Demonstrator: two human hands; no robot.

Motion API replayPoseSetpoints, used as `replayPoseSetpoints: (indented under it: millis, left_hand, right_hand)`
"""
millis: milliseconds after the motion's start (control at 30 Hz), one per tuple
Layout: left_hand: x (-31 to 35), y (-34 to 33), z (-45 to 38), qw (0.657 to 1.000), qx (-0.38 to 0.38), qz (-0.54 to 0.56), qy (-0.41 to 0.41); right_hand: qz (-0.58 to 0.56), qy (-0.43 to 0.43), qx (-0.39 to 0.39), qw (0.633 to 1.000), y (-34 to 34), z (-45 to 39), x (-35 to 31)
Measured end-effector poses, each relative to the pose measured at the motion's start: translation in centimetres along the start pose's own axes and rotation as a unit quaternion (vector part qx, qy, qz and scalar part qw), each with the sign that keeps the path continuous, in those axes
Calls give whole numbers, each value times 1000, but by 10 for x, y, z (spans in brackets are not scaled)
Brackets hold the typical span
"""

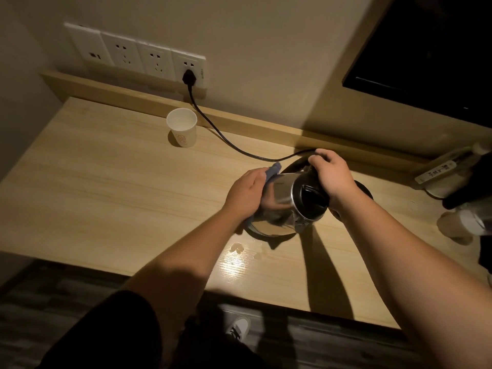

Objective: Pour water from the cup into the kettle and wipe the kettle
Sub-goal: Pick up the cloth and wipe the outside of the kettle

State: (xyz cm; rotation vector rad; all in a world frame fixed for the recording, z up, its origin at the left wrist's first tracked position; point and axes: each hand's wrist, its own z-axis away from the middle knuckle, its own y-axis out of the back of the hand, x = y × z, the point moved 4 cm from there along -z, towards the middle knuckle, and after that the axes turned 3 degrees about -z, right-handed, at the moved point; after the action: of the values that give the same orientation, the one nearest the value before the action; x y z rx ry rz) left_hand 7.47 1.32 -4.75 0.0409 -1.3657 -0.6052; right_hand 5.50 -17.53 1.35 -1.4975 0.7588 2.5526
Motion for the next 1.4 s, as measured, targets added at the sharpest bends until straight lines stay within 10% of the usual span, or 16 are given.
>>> replayPoseSetpoints:
  millis: [300, 1033, 1267, 1400]
  left_hand:
    - [14, -2, -35, 985, -151, -86, 4]
    - [-61, -59, 82, 956, 157, 173, 175]
    - [-67, -44, 76, 946, 145, 175, 231]
    - [-79, -33, 71, 886, 153, 285, 333]
  right_hand:
    - [-30, 9, -11, 999, 16, 3, 10]
    - [75, -15, 59, 995, -33, 11, -11]
    - [-177, -144, 160, 960, -37, 27, 2]
    - [-293, -223, 156, 917, -38, 44, 8]
